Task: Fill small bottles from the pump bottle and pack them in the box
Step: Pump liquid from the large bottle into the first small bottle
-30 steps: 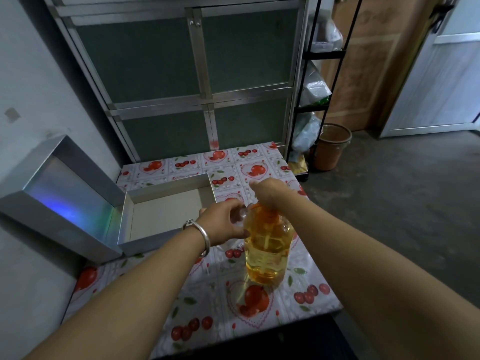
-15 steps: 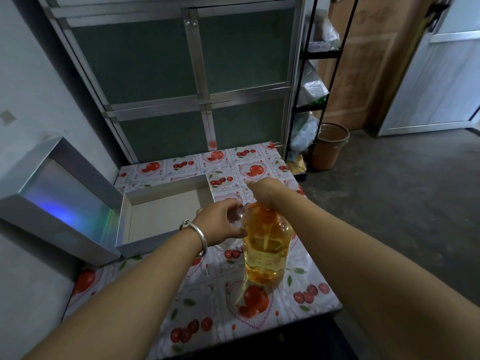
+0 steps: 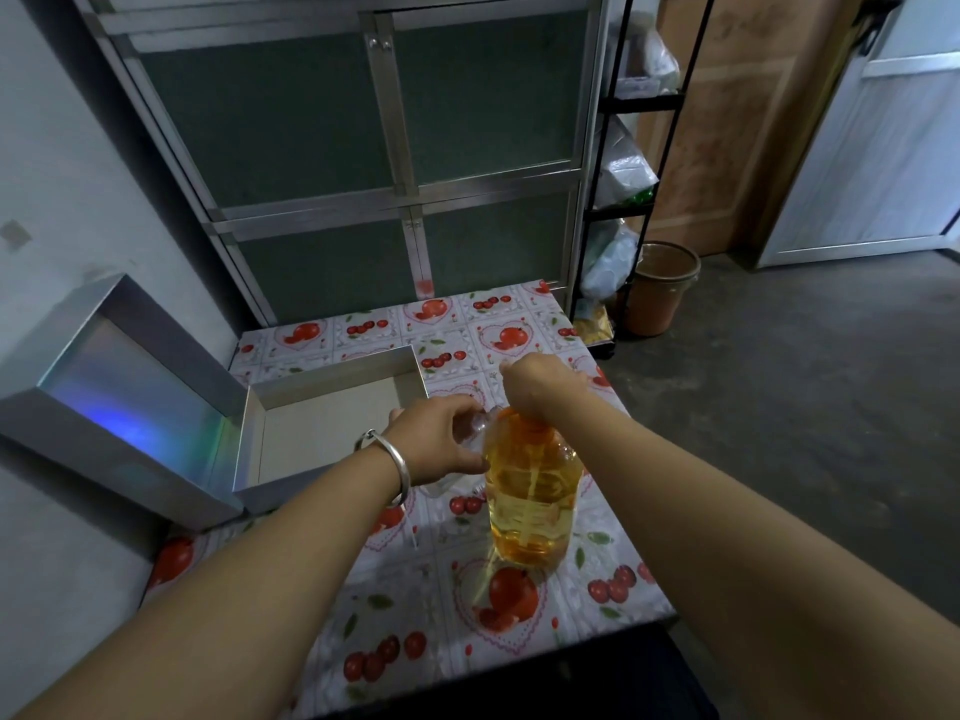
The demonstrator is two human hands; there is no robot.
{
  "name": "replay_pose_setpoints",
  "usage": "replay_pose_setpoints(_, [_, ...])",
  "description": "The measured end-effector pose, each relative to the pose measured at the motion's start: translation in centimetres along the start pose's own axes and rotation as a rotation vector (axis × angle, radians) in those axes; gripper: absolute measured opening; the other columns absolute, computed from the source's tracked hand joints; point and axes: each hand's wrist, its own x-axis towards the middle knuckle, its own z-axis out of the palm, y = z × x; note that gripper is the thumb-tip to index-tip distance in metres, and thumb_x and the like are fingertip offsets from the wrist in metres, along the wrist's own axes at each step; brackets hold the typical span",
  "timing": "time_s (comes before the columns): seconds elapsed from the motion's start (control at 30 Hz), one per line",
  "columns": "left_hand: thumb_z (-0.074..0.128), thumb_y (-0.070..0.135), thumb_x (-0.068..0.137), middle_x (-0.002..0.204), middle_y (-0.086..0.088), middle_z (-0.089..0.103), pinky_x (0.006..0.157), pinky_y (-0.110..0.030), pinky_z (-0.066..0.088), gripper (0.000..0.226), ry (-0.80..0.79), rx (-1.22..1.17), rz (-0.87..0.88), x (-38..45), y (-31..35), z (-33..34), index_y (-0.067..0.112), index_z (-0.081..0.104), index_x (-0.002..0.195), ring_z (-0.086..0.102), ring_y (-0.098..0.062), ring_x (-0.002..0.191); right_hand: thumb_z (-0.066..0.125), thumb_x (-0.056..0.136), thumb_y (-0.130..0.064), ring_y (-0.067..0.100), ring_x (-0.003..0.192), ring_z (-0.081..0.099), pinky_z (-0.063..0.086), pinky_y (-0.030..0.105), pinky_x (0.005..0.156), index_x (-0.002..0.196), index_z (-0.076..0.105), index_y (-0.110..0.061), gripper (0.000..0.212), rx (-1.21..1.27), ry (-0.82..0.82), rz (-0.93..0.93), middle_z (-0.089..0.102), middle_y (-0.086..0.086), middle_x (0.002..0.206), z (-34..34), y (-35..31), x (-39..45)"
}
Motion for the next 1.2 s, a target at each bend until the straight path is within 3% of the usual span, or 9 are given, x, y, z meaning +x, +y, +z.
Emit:
replay_pose_setpoints(0.07, [0.075, 0.034, 0.070, 0.084, 0.013, 0.054, 0.095, -0.045, 0.043, 0.040, 0.003, 0.014, -0.006, 0.0, 0.1, 0.0, 0.024, 0.058, 0.103, 0.055, -0.016, 0.089, 0.033, 0.096, -0.016, 0.033, 0.123, 0.045, 0.023, 0.056, 0.108, 0.139, 0.041, -0.021, 0.044, -0.014, 0.020, -0.004, 0.049, 0.011, 0.133, 0.0, 0.0, -0.2])
replay_pose_setpoints(0.27, [0.076, 0.034, 0.070, 0.085, 0.014, 0.055, 0.095, -0.046, 0.044, 0.038, 0.004, 0.002, -0.002, 0.0, 0.1, 0.1, 0.025, 0.057, 0.101, 0.055, -0.014, 0.089, 0.030, 0.100, -0.022, 0.035, 0.133, 0.037, 0.031, 0.054, 0.110, 0.148, 0.023, -0.021, 0.048, 0.069, -0.098, -0.020, 0.034, 0.014, 0.148, -0.5, -0.2, 0.1])
replay_pose_setpoints(0.47, [0.075, 0.034, 0.070, 0.079, 0.018, 0.050, 0.096, -0.045, 0.043, 0.040, 0.001, 0.032, 0.004, 0.0, 0.2, 0.0, 0.025, 0.057, 0.104, 0.053, -0.014, 0.087, 0.030, 0.096, -0.018, 0.031, 0.117, 0.048, 0.034, 0.051, 0.105, 0.139, 0.040, -0.020, 0.045, -0.023, 0.036, -0.002, 0.049, 0.012, 0.132, 0.2, 0.1, 0.0])
replay_pose_setpoints(0.67, [0.075, 0.034, 0.070, 0.081, 0.016, 0.052, 0.095, -0.044, 0.044, 0.042, 0.001, 0.004, 0.001, -0.2, 0.0, 0.0, 0.024, 0.057, 0.106, 0.054, -0.014, 0.088, 0.032, 0.099, -0.015, 0.036, 0.133, 0.036, 0.034, 0.053, 0.109, 0.149, 0.021, -0.020, 0.052, -0.008, -0.098, -0.047, 0.033, 0.016, 0.148, -0.6, -0.3, -0.1])
replay_pose_setpoints(0.83, [0.075, 0.034, 0.069, 0.082, 0.015, 0.052, 0.093, -0.044, 0.045, 0.038, -0.005, 0.000, 0.002, 0.3, 0.0, 0.2, 0.027, 0.056, 0.100, 0.054, -0.015, 0.088, 0.034, 0.094, -0.015, 0.028, 0.103, 0.050, 0.037, 0.051, 0.104, 0.138, 0.043, -0.019, 0.045, -0.021, -0.002, 0.015, 0.052, 0.011, 0.124, 0.1, -0.1, 0.3])
replay_pose_setpoints(0.97, [0.075, 0.034, 0.070, 0.077, 0.017, 0.051, 0.093, -0.046, 0.045, 0.033, -0.011, -0.005, 0.001, 0.2, 0.2, 0.2, 0.029, 0.052, 0.092, 0.053, -0.012, 0.082, 0.033, 0.099, -0.017, 0.034, 0.131, 0.038, 0.029, 0.054, 0.111, 0.146, 0.027, -0.018, 0.048, 0.003, -0.091, -0.010, 0.036, 0.014, 0.147, -1.0, -0.3, -1.0])
replay_pose_setpoints(1.03, [0.076, 0.033, 0.070, 0.078, 0.017, 0.051, 0.091, -0.045, 0.047, 0.033, -0.007, -0.014, 0.008, 0.2, 0.3, 0.0, 0.028, 0.053, 0.092, 0.052, -0.011, 0.080, 0.032, 0.101, -0.015, 0.034, 0.135, 0.034, 0.031, 0.050, 0.112, 0.148, 0.021, -0.015, 0.049, 0.040, -0.141, -0.032, 0.031, 0.014, 0.151, -1.4, -0.4, -1.1])
replay_pose_setpoints(1.2, [0.075, 0.033, 0.069, 0.084, 0.011, 0.055, 0.093, -0.047, 0.044, 0.037, -0.014, 0.005, 0.001, 0.4, 0.3, 0.0, 0.023, 0.058, 0.100, 0.055, -0.017, 0.088, 0.034, 0.097, -0.017, 0.031, 0.115, 0.050, 0.035, 0.049, 0.106, 0.142, 0.036, -0.020, 0.045, 0.015, -0.009, 0.031, 0.050, 0.012, 0.129, -0.3, -0.2, -0.2])
